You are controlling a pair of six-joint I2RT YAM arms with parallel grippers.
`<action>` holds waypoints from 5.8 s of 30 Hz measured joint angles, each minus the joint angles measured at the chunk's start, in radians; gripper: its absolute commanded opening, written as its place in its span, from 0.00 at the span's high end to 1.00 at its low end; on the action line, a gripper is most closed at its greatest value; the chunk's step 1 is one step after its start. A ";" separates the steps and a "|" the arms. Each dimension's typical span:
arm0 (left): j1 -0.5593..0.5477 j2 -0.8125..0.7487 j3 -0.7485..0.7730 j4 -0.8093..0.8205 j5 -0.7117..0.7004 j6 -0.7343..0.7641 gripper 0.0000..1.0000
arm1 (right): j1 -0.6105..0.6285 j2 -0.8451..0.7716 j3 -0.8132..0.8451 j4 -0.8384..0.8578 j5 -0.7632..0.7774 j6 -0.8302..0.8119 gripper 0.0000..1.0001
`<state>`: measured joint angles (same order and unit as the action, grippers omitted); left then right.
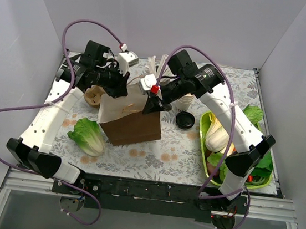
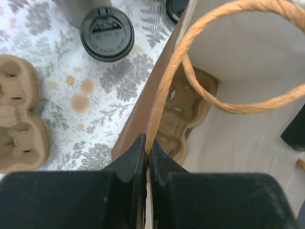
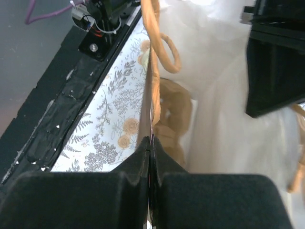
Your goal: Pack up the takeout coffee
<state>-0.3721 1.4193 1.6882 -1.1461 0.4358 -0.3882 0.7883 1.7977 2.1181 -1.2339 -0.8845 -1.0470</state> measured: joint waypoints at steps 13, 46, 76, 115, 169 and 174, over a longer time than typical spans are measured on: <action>0.000 -0.036 0.086 -0.084 -0.050 0.014 1.00 | 0.063 -0.102 -0.045 0.114 0.023 0.125 0.99; 0.002 -0.078 -0.143 0.001 0.016 0.022 0.46 | -0.298 -0.146 -0.291 0.620 0.024 0.678 0.32; 0.004 -0.298 -0.272 -0.156 -0.322 0.105 0.53 | -0.260 0.196 -0.364 0.848 0.181 0.650 0.37; 0.018 -0.209 -0.267 -0.136 -0.393 0.059 0.14 | -0.161 0.264 -0.378 0.878 0.435 0.574 0.04; 0.024 -0.179 -0.317 -0.083 -0.315 0.078 0.14 | -0.261 -0.150 -0.694 0.311 0.150 -0.016 0.32; 0.024 -0.165 -0.317 -0.080 -0.297 0.076 0.14 | -0.268 -0.184 -0.732 0.119 0.103 -0.325 0.32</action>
<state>-0.3485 1.2545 1.3716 -1.2266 0.1387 -0.3126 0.5201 1.6138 1.3865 -1.1152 -0.7815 -1.3720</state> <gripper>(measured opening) 0.858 0.828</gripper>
